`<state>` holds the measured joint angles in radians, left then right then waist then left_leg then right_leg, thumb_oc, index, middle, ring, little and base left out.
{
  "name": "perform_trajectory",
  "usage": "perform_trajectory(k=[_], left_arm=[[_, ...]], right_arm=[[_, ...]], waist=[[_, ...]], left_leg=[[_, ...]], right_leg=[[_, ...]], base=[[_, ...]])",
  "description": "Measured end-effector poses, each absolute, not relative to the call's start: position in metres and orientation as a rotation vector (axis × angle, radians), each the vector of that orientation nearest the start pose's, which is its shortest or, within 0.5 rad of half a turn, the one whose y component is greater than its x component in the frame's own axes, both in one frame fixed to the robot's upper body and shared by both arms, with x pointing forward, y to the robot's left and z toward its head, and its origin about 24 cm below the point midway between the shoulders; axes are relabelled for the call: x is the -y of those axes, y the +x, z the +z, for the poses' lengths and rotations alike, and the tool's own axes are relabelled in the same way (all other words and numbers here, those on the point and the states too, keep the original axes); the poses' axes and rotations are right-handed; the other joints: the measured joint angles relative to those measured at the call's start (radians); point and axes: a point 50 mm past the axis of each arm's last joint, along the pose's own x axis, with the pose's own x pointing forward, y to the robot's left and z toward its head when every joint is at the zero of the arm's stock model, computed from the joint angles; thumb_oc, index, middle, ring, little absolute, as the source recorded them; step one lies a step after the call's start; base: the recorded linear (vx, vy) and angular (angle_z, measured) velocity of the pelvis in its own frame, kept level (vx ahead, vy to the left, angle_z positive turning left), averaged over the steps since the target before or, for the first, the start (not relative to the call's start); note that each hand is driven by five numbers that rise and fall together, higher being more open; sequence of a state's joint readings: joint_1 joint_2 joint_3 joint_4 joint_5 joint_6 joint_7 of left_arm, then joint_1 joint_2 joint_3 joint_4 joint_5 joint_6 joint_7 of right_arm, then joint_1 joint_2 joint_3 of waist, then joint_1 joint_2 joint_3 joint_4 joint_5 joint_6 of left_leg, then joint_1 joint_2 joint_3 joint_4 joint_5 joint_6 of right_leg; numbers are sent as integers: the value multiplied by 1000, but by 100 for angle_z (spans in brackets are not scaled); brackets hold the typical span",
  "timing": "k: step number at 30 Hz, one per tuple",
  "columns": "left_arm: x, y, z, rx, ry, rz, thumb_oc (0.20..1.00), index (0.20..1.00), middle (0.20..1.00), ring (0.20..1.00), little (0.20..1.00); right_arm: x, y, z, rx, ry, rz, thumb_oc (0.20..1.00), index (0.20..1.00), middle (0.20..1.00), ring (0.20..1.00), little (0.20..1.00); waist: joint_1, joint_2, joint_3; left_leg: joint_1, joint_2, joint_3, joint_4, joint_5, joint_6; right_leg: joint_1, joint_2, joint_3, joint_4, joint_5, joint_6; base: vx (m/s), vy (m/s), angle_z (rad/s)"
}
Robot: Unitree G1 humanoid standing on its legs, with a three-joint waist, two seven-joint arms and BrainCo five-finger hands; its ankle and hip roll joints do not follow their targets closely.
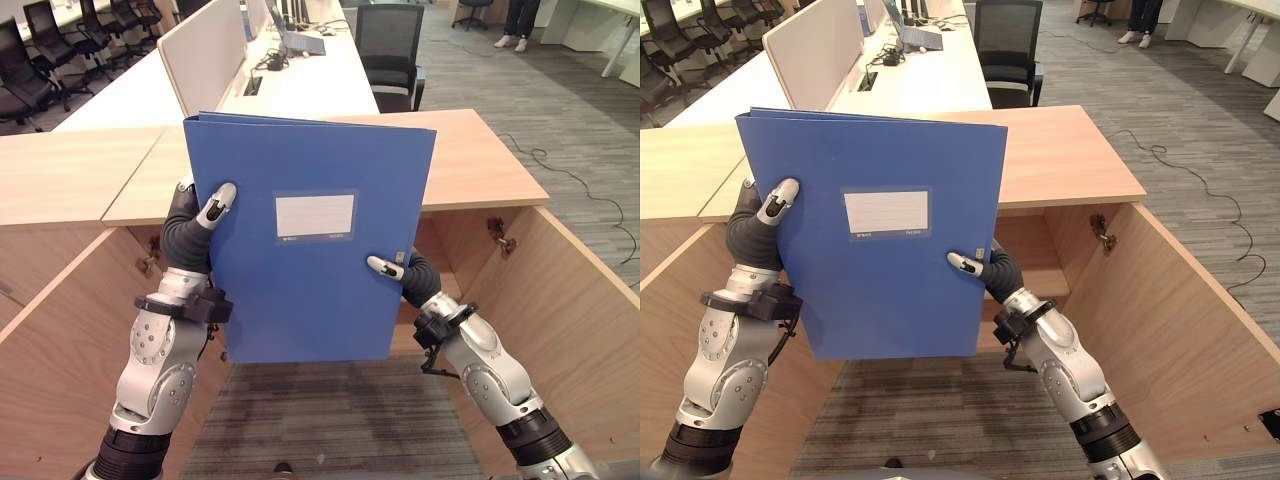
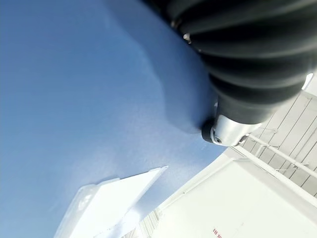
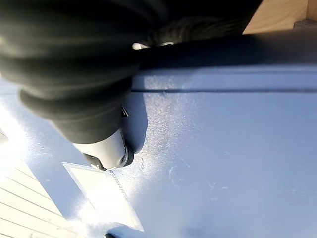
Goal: Put the empty folder in the office cabinet
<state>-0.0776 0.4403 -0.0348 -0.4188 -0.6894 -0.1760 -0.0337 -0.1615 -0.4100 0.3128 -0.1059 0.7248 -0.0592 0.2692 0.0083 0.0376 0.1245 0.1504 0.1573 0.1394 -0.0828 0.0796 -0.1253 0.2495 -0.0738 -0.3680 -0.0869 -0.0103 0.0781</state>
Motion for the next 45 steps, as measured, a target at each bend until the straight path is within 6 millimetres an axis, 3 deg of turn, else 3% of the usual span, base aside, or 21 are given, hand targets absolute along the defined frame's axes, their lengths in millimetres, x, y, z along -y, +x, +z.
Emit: perform_trajectory(k=[2, 3, 4, 5, 10, 19, 23, 24, 25, 28, 33, 40, 42, 44, 45], left_arm=[[-181, 238, 179, 586, -264, -296, 200, 200, 200, 200, 200], [-181, 238, 178, 582, -264, -297, 423, 423, 423, 423, 423], [-181, 238, 178, 580, -264, -296, 567, 567, 567, 567, 567], [-181, 238, 177, 575, -265, -294, 1000, 1000, 1000, 1000, 1000], [-184, 237, 166, 531, -270, -271, 1000, 1000, 1000, 1000, 1000], [-206, 224, 127, 358, -197, -181, 1000, 1000, 1000, 1000, 1000], [-225, 214, 120, 344, -188, -120, 1000, 1000, 1000, 1000, 1000], [-235, 210, 111, 310, -179, -83, 1000, 1000, 1000, 1000, 1000], [-239, 209, 105, 284, -180, -72, 1000, 1000, 1000, 1000, 1000], [-246, 204, 85, 194, -187, -53, 1000, 1000, 1000, 1000, 1000], [-257, 193, 51, 53, -203, -47, 1000, 1000, 1000, 1000, 1000], [-249, 171, -4, -178, -312, -45, 1000, 1000, 1000, 1000, 1000], [-244, 159, -45, -359, -363, -3, 1000, 1000, 1000, 1000, 1000], [-241, 146, -65, -451, -349, 8, 1000, 1000, 1000, 1000, 1000], [-241, 136, -86, -574, -307, 22, 1000, 1000, 1000, 1000, 1000]], right_arm=[[124, 262, 100, 166, 297, 648, 200, 200, 200, 200, 200], [124, 262, 100, 163, 298, 647, 200, 200, 200, 200, 200], [124, 262, 99, 162, 297, 647, 200, 200, 200, 200, 200], [124, 262, 99, 160, 298, 647, 200, 200, 200, 200, 200], [128, 256, 83, 97, 296, 642, 200, 200, 200, 200, 200], [155, 227, 25, -146, 230, 588, 200, 200, 200, 200, 200], [196, 198, -29, -420, 163, 383, 200, 200, 200, 200, 200], [211, 182, -48, -516, 161, 305, 200, 200, 200, 200, 200], [216, 176, -53, -546, 151, 279, 200, 200, 200, 200, 200], [225, 164, -60, -586, 144, 240, 200, 200, 200, 200, 200], [231, 163, -61, -588, 149, 209, 200, 200, 200, 200, 200], [230, 163, -73, -612, 195, 139, 200, 200, 200, 200, 200], [216, 172, -80, -588, 271, 76, 200, 200, 200, 200, 200], [219, 180, -79, -569, 278, 29, 200, 200, 200, 200, 200], [221, 190, -76, -539, 311, -25, 200, 200, 200, 200, 200]], waist=[[0, 0, 0], [0, 0, 0], [0, 0, 0], [0, 0, 0], [1, 0, 0], [0, -1, 0], [11, -5, 5], [11, -3, 6], [9, -2, 6], [0, -1, 15], [-1, -2, 22], [3, 7, 28], [-5, 14, 29], [5, 24, 34], [2, 35, 34]], left_leg=[[0, 0, 0, 0, 0, 0], [0, 0, 0, 0, 0, 0], [0, 0, 0, 0, 0, 0], [0, 0, 0, 0, 0, 0], [0, 0, 0, 0, 0, 0], [-3, 0, 0, -1, 0, 0], [-9, 0, -2, -4, 0, 0], [-12, 0, -2, -4, 0, 0], [-20, 0, -2, -4, 0, 0], [-28, 0, -2, -3, 0, 0], [-32, 0, -2, -4, 0, 0], [-35, 0, -5, -4, 0, 0], [-34, 1, -8, -2, 0, 0], [-41, -1, -9, -2, 0, 1], [-41, -1, -11, -1, 1, 1]], right_leg=[[0, 0, 0, 0, 0, 0], [0, 0, 0, 0, 0, 0], [0, 0, 0, 0, 0, 0], [0, 0, 0, 0, 0, 0], [-1, 0, 0, 0, 0, 0], [-4, 0, 0, 0, -4, 5], [-9, 0, -2, 0, -7, 7], [-12, 0, -2, 0, -8, 8], [-19, 0, -2, 0, -8, 8], [-27, 0, -2, 0, -7, 6], [-32, 0, -2, 0, -7, 6], [-32, 0, -5, -1, -8, 6], [-31, 1, -6, -1, -8, 6], [-32, 1, -7, -1, -8, 7], [-34, 1, -9, -1, -8, 6]], base=[[0, 0, 0], [0, 0, 0], [0, 0, 0], [0, 0, 0], [0, 0, 0], [0, 0, 0], [0, 0, 0], [0, 0, 0], [0, 0, 0], [0, 0, 0], [0, 0, 0], [0, 0, 0], [0, 0, 0], [-8, -5, 2], [-34, -15, 5]])
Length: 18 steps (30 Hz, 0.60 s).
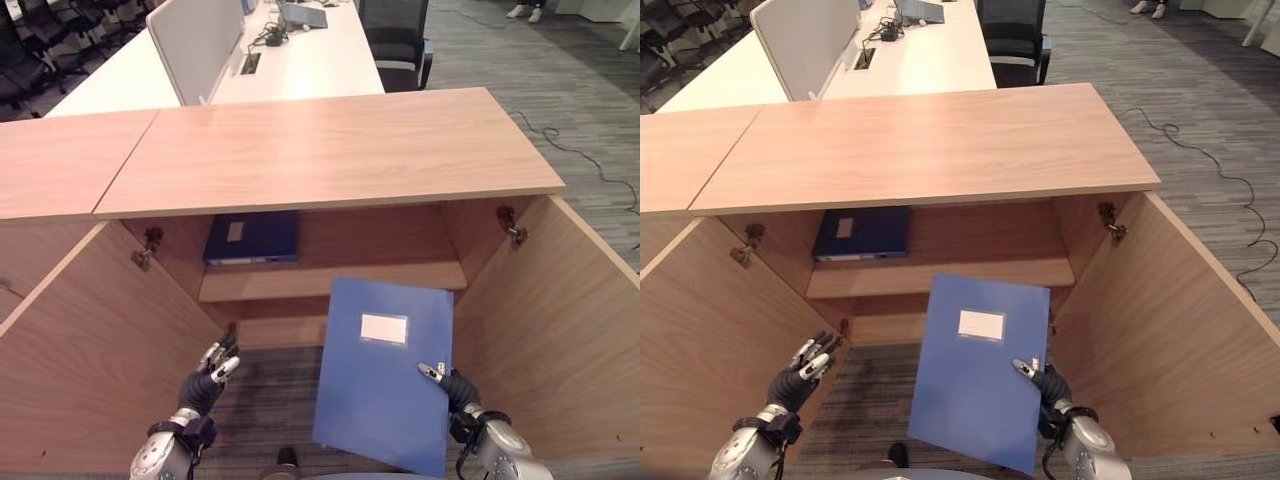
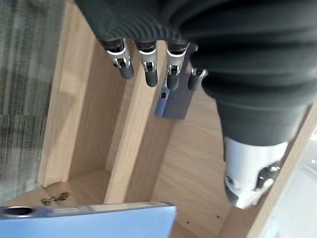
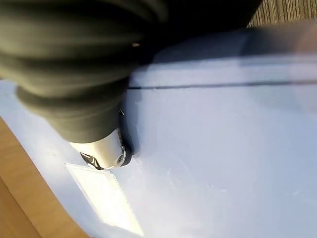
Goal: Put the empty folder in the office cabinet
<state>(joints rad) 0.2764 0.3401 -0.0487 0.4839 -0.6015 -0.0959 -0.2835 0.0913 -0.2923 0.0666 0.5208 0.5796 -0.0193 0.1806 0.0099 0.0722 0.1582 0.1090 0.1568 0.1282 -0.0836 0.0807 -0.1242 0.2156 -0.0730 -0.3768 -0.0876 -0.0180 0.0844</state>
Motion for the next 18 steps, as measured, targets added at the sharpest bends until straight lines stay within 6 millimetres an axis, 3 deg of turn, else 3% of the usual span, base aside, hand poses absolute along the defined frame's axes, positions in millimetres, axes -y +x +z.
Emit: perform_trajectory(k=[3, 5, 7, 8, 9, 11, 13, 14, 15, 16, 17, 18], left_arm=[[-235, 113, -112, -744, -250, 42, 1000, 1000, 1000, 1000, 1000], [-228, 115, -123, -815, -174, 14, 1000, 1000, 1000, 1000, 1000], [-224, 124, -123, -814, -130, -8, 1000, 1000, 1000, 1000, 1000], [-223, 137, -119, -788, -111, -18, 1000, 1000, 1000, 1000, 1000], [-221, 132, -122, -815, -92, -31, 1000, 1000, 1000, 1000, 1000], [-215, 135, -123, -818, -64, -74, 1000, 1000, 1000, 1000, 1000], [-215, 143, -120, -800, -54, -68, 1000, 1000, 1000, 1000, 1000], [-216, 145, -119, -793, -53, -61, 1000, 1000, 1000, 1000, 1000], [-220, 136, -121, -811, -60, -28, 1000, 1000, 1000, 1000, 1000], [-229, 132, -121, -819, -50, 2, 1000, 1000, 1000, 1000, 1000], [-240, 152, -110, -756, -13, 13, 1000, 1000, 1000, 1000, 1000], [-242, 163, -105, -727, -4, 19, 1000, 1000, 1000, 1000, 1000]], right_arm=[[227, 223, -59, -423, 362, -114, 200, 200, 200, 200, 200], [232, 251, -47, -367, 398, -200, 200, 200, 200, 200, 200], [236, 271, -30, -287, 426, -255, 200, 200, 200, 200, 200], [241, 278, -24, -258, 463, -305, 200, 200, 200, 200, 200], [245, 280, -21, -226, 517, -365, 200, 200, 200, 200, 200], [258, 277, -19, -191, 598, -477, 200, 200, 200, 200, 200], [259, 295, -3, -128, 665, -505, 200, 200, 200, 200, 200], [258, 296, -3, -130, 675, -515, 200, 200, 200, 200, 200], [250, 294, -9, -155, 688, -512, 200, 200, 200, 200, 200], [242, 293, -13, -167, 710, -509, 200, 200, 200, 200, 200], [241, 291, -15, -168, 745, -530, 200, 200, 200, 200, 200], [239, 293, -14, -165, 751, -534, 200, 200, 200, 200, 200]], waist=[[4, 17, 9], [33, 25, 23], [60, 24, 63], [59, 0, 90], [85, -14, 113], [86, -26, 130], [99, -33, 155], [99, -28, 155], [106, -9, 144], [104, -39, 135], [91, -81, 125], [87, -93, 120]], left_leg=[[-40, 1, -25, 15, 6, 1], [-115, 4, -54, 80, 8, -2], [-177, 12, -84, 140, 32, -19], [-245, 9, -95, 213, 59, -40], [-284, 4, -52, 235, 90, -33], [-339, -14, 23, 236, 68, -5], [-416, -73, -14, 150, 74, -1], [-419, -77, -11, 138, 74, 0], [-353, -68, -12, 66, 59, 31], [-315, -96, 12, 37, 110, 110], [-313, -144, 25, 39, 104, 144], [-312, -159, 33, 41, 90, 160]], right_leg=[[-20, 5, -21, 0, 3, -5], [-47, 12, -42, 1, 0, -3], [-61, 29, -62, 9, -7, -31], [-90, 16, -59, 24, -26, -61], [-79, 14, -76, 30, -31, -78], [-85, 7, -122, 30, -45, -83], [-129, -20, -98, 46, -44, -87], [-124, -16, -90, 42, -49, -74], [-84, 0, -47, 40, -69, -33], [-79, -26, -9, 60, -87, -2], [-80, -75, 12, 66, -83, 6], [-87, -92, 16, 75, -74, 18]], base=[[-66, -56, 23], [-97, -70, 36], [-35, -39, 58], [19, 39, 71], [54, 85, 79], [88, 79, 54], [266, 163, -10], [299, 196, -60], [138, 104, -89], [171, 139, -74], [186, 185, -27], [188, 212, -2]])
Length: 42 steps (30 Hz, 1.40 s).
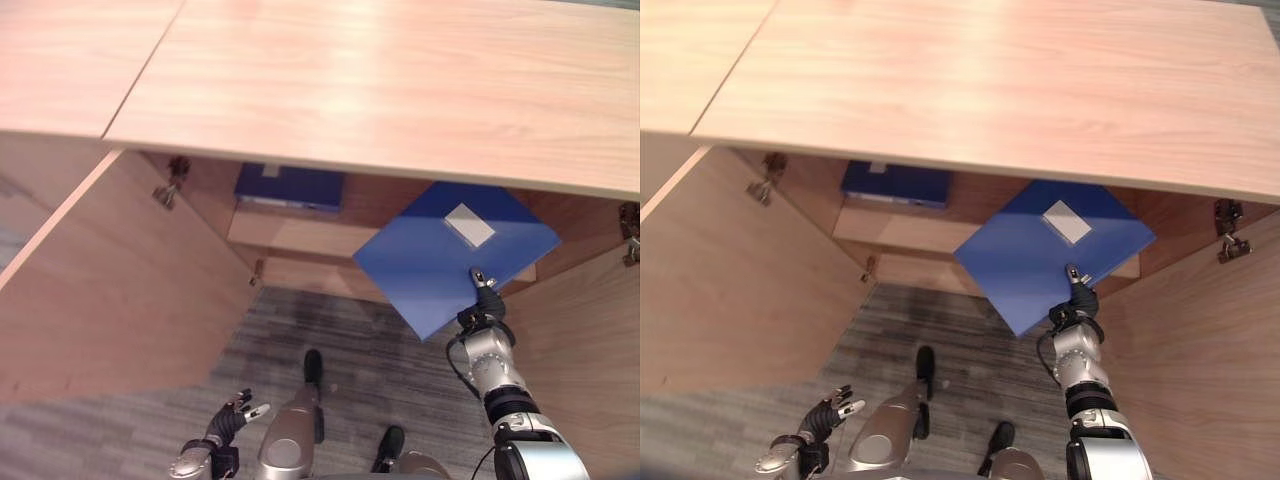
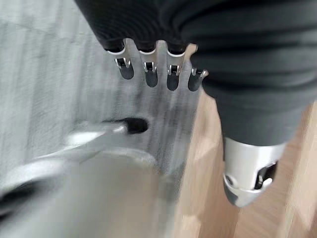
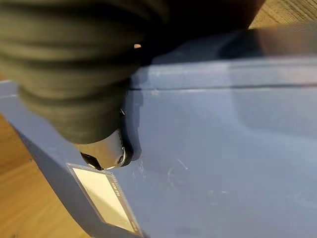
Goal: Put the empty folder in the office cabinet
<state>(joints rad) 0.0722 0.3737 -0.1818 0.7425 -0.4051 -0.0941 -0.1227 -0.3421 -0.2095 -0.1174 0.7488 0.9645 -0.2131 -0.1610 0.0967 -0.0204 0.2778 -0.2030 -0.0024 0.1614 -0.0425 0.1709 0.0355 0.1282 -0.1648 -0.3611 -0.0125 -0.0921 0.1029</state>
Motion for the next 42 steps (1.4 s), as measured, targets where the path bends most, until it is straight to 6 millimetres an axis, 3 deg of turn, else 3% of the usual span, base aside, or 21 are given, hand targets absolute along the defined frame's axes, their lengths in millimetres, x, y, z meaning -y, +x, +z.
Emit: perform_trajectory(k=[3, 6, 7, 8, 9, 12, 15, 19, 20, 21, 23, 28, 30, 32, 33, 34, 36, 37, 38, 39, 42], left_arm=[[-252, 176, -98, -696, 30, 34, 1000, 1000, 1000, 1000, 1000], [-253, 177, -98, -700, 51, 41, 1000, 1000, 1000, 1000, 1000], [-254, 176, -98, -704, 56, 41, 1000, 1000, 1000, 1000, 1000], [-255, 177, -97, -700, 63, 42, 1000, 1000, 1000, 1000, 1000], [-255, 179, -96, -697, 65, 40, 1000, 1000, 1000, 1000, 1000], [-248, 166, -106, -744, 103, -1, 1000, 1000, 1000, 1000, 1000], [-258, 152, -115, -816, 108, 45, 1000, 1000, 1000, 1000, 1000], [-260, 153, -113, -808, 114, 47, 1000, 1000, 1000, 1000, 1000], [-258, 157, -111, -792, 111, 42, 1000, 1000, 1000, 1000, 1000], [-241, 155, -118, -798, 58, 33, 1000, 1000, 1000, 1000, 1000], [-217, 133, -132, -855, 6, -18, 1000, 1000, 1000, 1000, 1000], [-226, 114, -140, -924, -9, 46, 1000, 1000, 1000, 1000, 1000], [-232, 111, -141, -938, -11, 79, 1000, 1000, 1000, 1000, 1000], [-232, 108, -142, -950, -11, 79, 1000, 1000, 1000, 1000, 1000], [-225, 105, -144, -969, -3, 42, 1000, 1000, 1000, 1000, 1000], [-221, 103, -146, -982, -3, 25, 1000, 1000, 1000, 1000, 1000], [-219, 102, -148, -1006, 26, -2, 1000, 1000, 1000, 1000, 1000], [-222, 90, -151, -1040, 29, 9, 1000, 1000, 1000, 1000, 1000], [-236, 93, -148, -1041, 66, 33, 1000, 1000, 1000, 1000, 1000], [-242, 99, -145, -1026, 88, 35, 1000, 1000, 1000, 1000, 1000], [-250, 117, -136, -970, 124, 36, 1000, 1000, 1000, 1000, 1000]], right_arm=[[220, 308, -4, -151, 791, -480, 200, 200, 200, 200, 200], [213, 317, 4, -136, 815, -449, 200, 200, 200, 200, 200], [213, 318, 5, -131, 816, -455, 200, 200, 200, 200, 200], [216, 319, 8, -111, 817, -468, 200, 200, 200, 200, 200], [217, 323, 14, -93, 821, -468, 200, 200, 200, 200, 200], [224, 332, 30, -19, 887, -493, 200, 200, 200, 200, 200], [230, 329, 23, -44, 902, -542, 200, 200, 200, 200, 200], [221, 319, 1, -155, 840, -517, 200, 200, 200, 200, 200], [217, 317, -3, -173, 827, -501, 200, 200, 200, 200, 200], [219, 316, -3, -176, 803, -488, 200, 200, 200, 200, 200], [206, 316, -7, -216, 769, -416, 200, 200, 200, 200, 200], [208, 295, -30, -289, 751, -437, 200, 200, 200, 200, 200], [211, 291, -33, -298, 753, -450, 200, 200, 200, 200, 200], [212, 291, -33, -296, 755, -454, 200, 200, 200, 200, 200], [215, 292, -31, -286, 748, -450, 200, 200, 200, 200, 200], [222, 290, -31, -279, 736, -464, 200, 200, 200, 200, 200], [235, 292, -24, -243, 742, -505, 200, 200, 200, 200, 200], [237, 298, -16, -212, 758, -501, 200, 200, 200, 200, 200], [228, 296, -22, -233, 785, -506, 200, 200, 200, 200, 200], [226, 294, -25, -246, 798, -521, 200, 200, 200, 200, 200], [211, 300, -20, -218, 866, -508, 200, 200, 200, 200, 200]], waist=[[3, -12, -3], [-5, -8, -2], [-2, -6, -1], [-10, -1, 4], [-9, 0, 5], [0, 79, 20], [-3, 82, 20], [-8, 59, 18], [-8, 48, 18], [-3, 101, 15], [-8, 141, 4], [-27, 152, -5], [-27, 151, -5], [-15, 148, -6], [-8, 149, -10], [-7, 159, -18], [-2, 139, -32], [3, 164, -41], [-2, 91, -33], [-3, 59, -37], [-5, 7, -54]], left_leg=[[19, -7, 42, 7, -28, 24], [77, 13, 72, 10, -60, 49], [88, 29, 78, 18, -78, 42], [80, 41, 77, 50, -103, 52], [57, 52, 78, 94, -125, 52], [52, 64, 108, 99, -156, -2], [37, 81, 97, 99, -141, -52], [33, 146, 38, 118, -112, -155], [35, 152, 14, 115, -98, -179], [44, 203, -3, 89, -104, -185], [88, 221, 2, 86, -101, -173], [99, 281, -10, 146, -76, -190], [50, 294, -54, 232, -57, -220], [29, 301, -90, 259, -13, -232], [22, 301, -81, 229, 27, -202], [15, 296, -59, 186, 12, -208], [24, 198, -103, 25, -57, -200], [51, 196, -106, 9, -40, -186], [62, 160, -77, 12, -49, -173], [77, 150, -66, -3, -51, -171], [53, 151, -63, -19, -49, -173]], right_leg=[[-38, -30, 31, 72, 11, 20], [-167, -77, 56, 402, 8, 114], [-226, -91, 64, 514, 14, 173], [-284, -87, 82, 547, 6, 183], [-320, -80, 81, 543, 16, 186], [-368, -224, 63, 263, 39, 153], [-336, -336, 18, -14, 159, 161], [-273, -267, 35, -20, 186, 143], [-258, -249, 63, -19, 286, 132], [-268, -200, 45, 14, 253, 124], [-262, -140, 44, 21, 234, 100], [-174, -84, -30, 40, 168, 71], [-196, -89, -35, 140, 94, 53], [-193, -90, -44, 163, 69, 41], [-181, -79, -48, 136, 69, 38], [-174, -74, -44, 117, 78, 34], [-178, -91, -26, 35, 124, 43], [-173, -54, 4, -18, 168, 64], [-150, -74, 27, -75, 191, 62], [-141, -86, 31, -81, 196, 59], [-173, -89, 44, -74, 206, 65]], base=[[105, 162, -42], [63, 106, -35], [4, 57, -11], [89, 25, -9], [152, -105, -19], [166, -262, -28], [200, -294, -3], [198, -324, 32], [155, -168, 52], [195, -226, 24], [224, -281, -5], [113, -288, 30], [58, -166, 37], [107, -73, 32], [267, 17, 32], [207, 50, 47], [140, 46, 13], [218, 76, -36], [226, 149, -39], [160, 191, -11], [271, 379, -3]])
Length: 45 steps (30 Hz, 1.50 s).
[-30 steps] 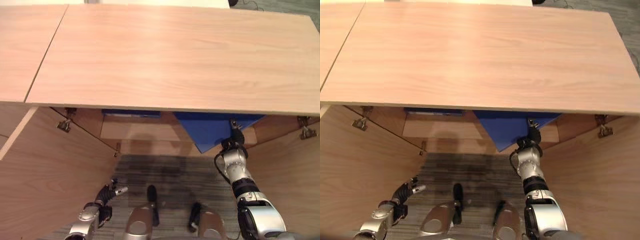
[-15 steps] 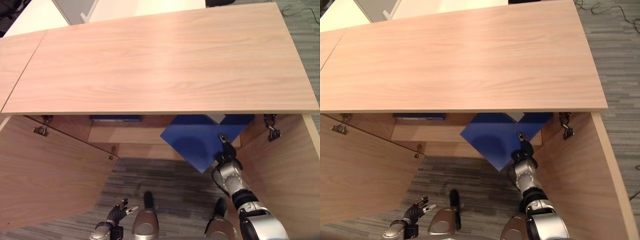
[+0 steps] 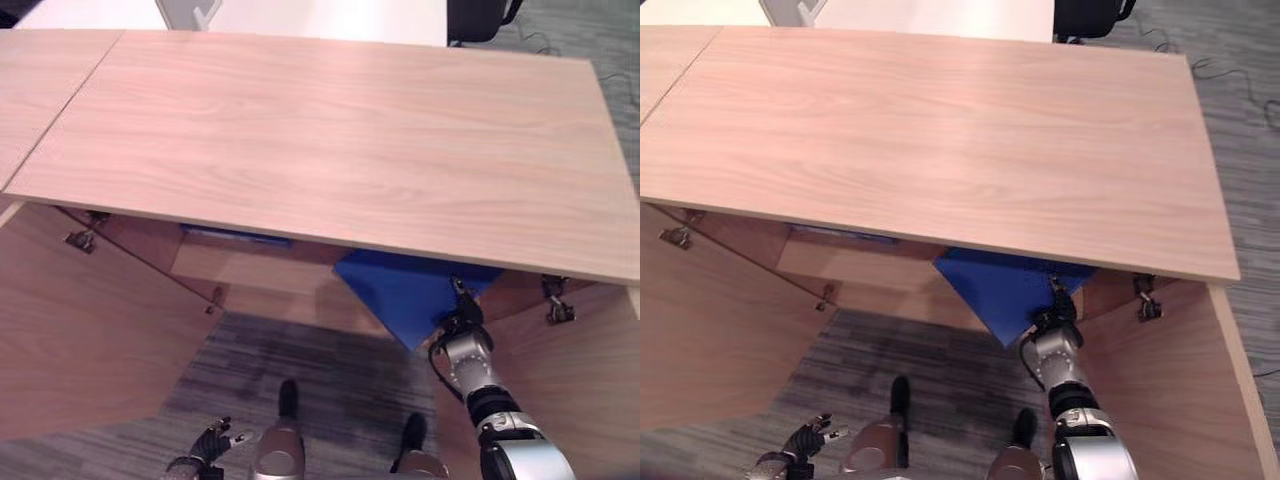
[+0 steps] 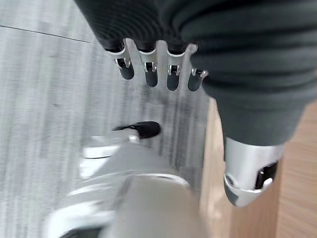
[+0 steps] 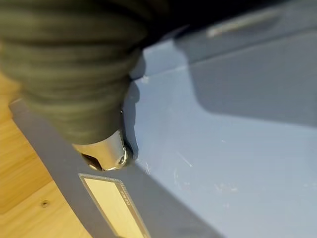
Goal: Put the empty folder in the office cabinet
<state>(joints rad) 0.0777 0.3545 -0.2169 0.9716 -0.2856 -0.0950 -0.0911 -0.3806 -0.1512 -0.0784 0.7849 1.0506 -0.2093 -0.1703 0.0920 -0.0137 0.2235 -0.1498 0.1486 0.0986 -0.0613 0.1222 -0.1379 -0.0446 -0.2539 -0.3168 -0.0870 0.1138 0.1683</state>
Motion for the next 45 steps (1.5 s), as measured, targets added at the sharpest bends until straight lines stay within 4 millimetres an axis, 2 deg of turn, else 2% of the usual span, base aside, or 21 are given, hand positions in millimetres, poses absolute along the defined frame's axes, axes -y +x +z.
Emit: perform_trajectory(k=[2, 5, 6, 7, 8, 9, 10, 11, 14, 15, 16, 17, 19, 20, 22, 24, 25, 29, 39, 43, 45], left_arm=[[-246, 143, -131, -921, 150, 14, 1000, 1000, 1000, 1000, 1000], [-241, 150, -131, -914, 146, 15, 1000, 1000, 1000, 1000, 1000], [-240, 149, -132, -925, 155, 9, 1000, 1000, 1000, 1000, 1000], [-243, 149, -132, -935, 174, 4, 1000, 1000, 1000, 1000, 1000], [-244, 152, -130, -926, 192, -7, 1000, 1000, 1000, 1000, 1000], [-246, 155, -126, -907, 223, -28, 1000, 1000, 1000, 1000, 1000], [-250, 157, -124, -898, 233, -26, 1000, 1000, 1000, 1000, 1000], [-254, 161, -120, -881, 252, -24, 1000, 1000, 1000, 1000, 1000], [-274, 165, -108, -834, 288, 14, 1000, 1000, 1000, 1000, 1000], [-273, 157, -112, -852, 270, 22, 1000, 1000, 1000, 1000, 1000], [-273, 155, -113, -854, 250, 38, 1000, 1000, 1000, 1000, 1000], [-272, 157, -112, -838, 251, 33, 1000, 1000, 1000, 1000, 1000], [-275, 153, -113, -843, 252, 42, 1000, 1000, 1000, 1000, 1000], [-271, 142, -119, -880, 244, 33, 1000, 1000, 1000, 1000, 1000], [-267, 130, -125, -916, 227, 31, 1000, 1000, 1000, 1000, 1000], [-261, 130, -127, -919, 210, 22, 1000, 1000, 1000, 1000, 1000], [-255, 132, -128, -909, 201, 6, 1000, 1000, 1000, 1000, 1000], [-242, 133, -130, -894, 174, -38, 1000, 1000, 1000, 1000, 1000], [-240, 112, -137, -955, 155, -35, 1000, 1000, 1000, 1000, 1000], [-235, 113, -138, -950, 136, -47, 1000, 1000, 1000, 1000, 1000], [-233, 118, -137, -942, 133, -57, 1000, 1000, 1000, 1000, 1000]], right_arm=[[220, 303, -13, -164, 880, -536, 200, 200, 200, 200, 200], [232, 302, -12, -140, 928, -592, 200, 200, 200, 200, 200], [237, 296, -16, -138, 936, -616, 200, 200, 200, 200, 200], [242, 288, -22, -135, 964, -665, 200, 200, 200, 200, 200], [246, 288, -21, -122, 994, -698, 200, 200, 200, 200, 200], [242, 292, -13, -79, 1029, -693, 200, 200, 200, 200, 200], [238, 295, -10, -68, 1040, -679, 200, 200, 200, 200, 200], [236, 298, -7, -62, 1050, -666, 200, 200, 200, 200, 200], [223, 307, -3, -73, 1061, -623, 200, 200, 200, 200, 200], [218, 310, -2, -82, 1050, -599, 200, 200, 200, 200, 200], [221, 305, -7, -93, 1037, -609, 200, 200, 200, 200, 200], [229, 299, -12, -102, 1026, -645, 200, 200, 200, 200, 200], [234, 293, -16, -107, 1011, -658, 200, 200, 200, 200, 200], [234, 294, -15, -106, 1007, -653, 200, 200, 200, 200, 200], [233, 297, -13, -106, 1001, -637, 200, 200, 200, 200, 200], [225, 297, -16, -134, 972, -592, 200, 200, 200, 200, 200], [222, 298, -16, -142, 965, -576, 200, 200, 200, 200, 200], [216, 297, -18, -167, 935, -530, 200, 200, 200, 200, 200], [227, 293, -20, -171, 896, -540, 200, 200, 200, 200, 200], [228, 288, -25, -192, 893, -550, 200, 200, 200, 200, 200], [229, 288, -25, -191, 896, -556, 200, 200, 200, 200, 200]], waist=[[3, -31, 26], [31, -15, 52], [29, -16, 53], [28, -50, 59], [19, -66, 58], [5, -64, 58], [4, -60, 58], [5, -59, 59], [0, -42, 66], [1, -13, 67], [-25, 19, 59], [-32, 39, 45], [-26, 35, 37], [-28, 39, 28], [-28, 41, 27], [-40, 49, 30], [-36, 66, 29], [-36, 112, 19], [-42, 160, 17], [-34, 165, 19], [-26, 153, 30]], left_leg=[[-206, 3, -79, 257, -114, -14], [-243, 56, -95, 209, -107, -16], [-240, 50, -79, 227, -68, -22], [-223, -1, -56, 257, -81, 0], [-224, -41, -27, 291, -105, 29], [-221, -57, 14, 315, -130, 64], [-214, -53, 40, 311, -134, 73], [-196, -56, 62, 299, -137, 77], [-137, -58, 171, 312, -171, 130], [-77, -58, 181, 260, -176, 142], [-31, -60, 172, 192, -154, 150], [-13, -72, 160, 171, -149, 150], [26, -96, 172, 118, -138, 157], [27, -102, 193, 107, -129, 154], [26, -104, 215, 94, -125, 148], [26, -101, 211, 96, -115, 133], [23, -88, 207, 96, -109, 124], [58, -61, 198, 20, -71, 85], [88, -67, 194, -18, -52, 79], [70, -38, 166, 34, -64, 63], [4, -20, 138, 147, -69, 55]], right_leg=[[-21, -16, 3, -1, -33, -8], [10, -5, 9, -1, -48, 12], [32, -23, 1, -2, -57, 21], [55, -74, 1, 2, -69, 1], [38, -115, 8, 43, -49, -35], [-19, -153, 50, 103, 35, -44], [-40, -165, 56, 110, 84, -33], [-69, -179, 53, 159, 77, -17], [-100, -185, -85, 210, 228, -56], [-135, -179, -72, 271, 208, -13], [-143, -144, -7, 349, 49, 35], [-150, -93, 1, 384, -22, 32], [-148, -24, -3, 354, -98, 12], [-140, -21, -33, 289, -101, -10], [-121, -23, -77, 135, -59, -6], [-106, -24, -82, 47, 39, -12], [-96, 1, -83, 40, 51, -35], [-78, 46, -82, 5, 46, -43], [-60, 42, -88, -6, 46, -48], [-38, 67, -109, -6, 22, -57], [-34, 71, -123, -7, 6, -81]], base=[[338, 342, 45], [298, 350, -3], [234, 331, 16], [147, 308, 17], [110, 359, -19], [36, 236, -51], [83, 360, -77], [79, 388, -59], [119, 445, -90], [83, 211, -86], [80, 164, -31], [77, 165, 10], [53, 51, -8], [99, 25, -39], [71, -23, -44], [38, -24, -2], [33, -16, 4], [100, -58, -7], [86, -158, 2], [41, -212, 15], [41, -146, 24]])
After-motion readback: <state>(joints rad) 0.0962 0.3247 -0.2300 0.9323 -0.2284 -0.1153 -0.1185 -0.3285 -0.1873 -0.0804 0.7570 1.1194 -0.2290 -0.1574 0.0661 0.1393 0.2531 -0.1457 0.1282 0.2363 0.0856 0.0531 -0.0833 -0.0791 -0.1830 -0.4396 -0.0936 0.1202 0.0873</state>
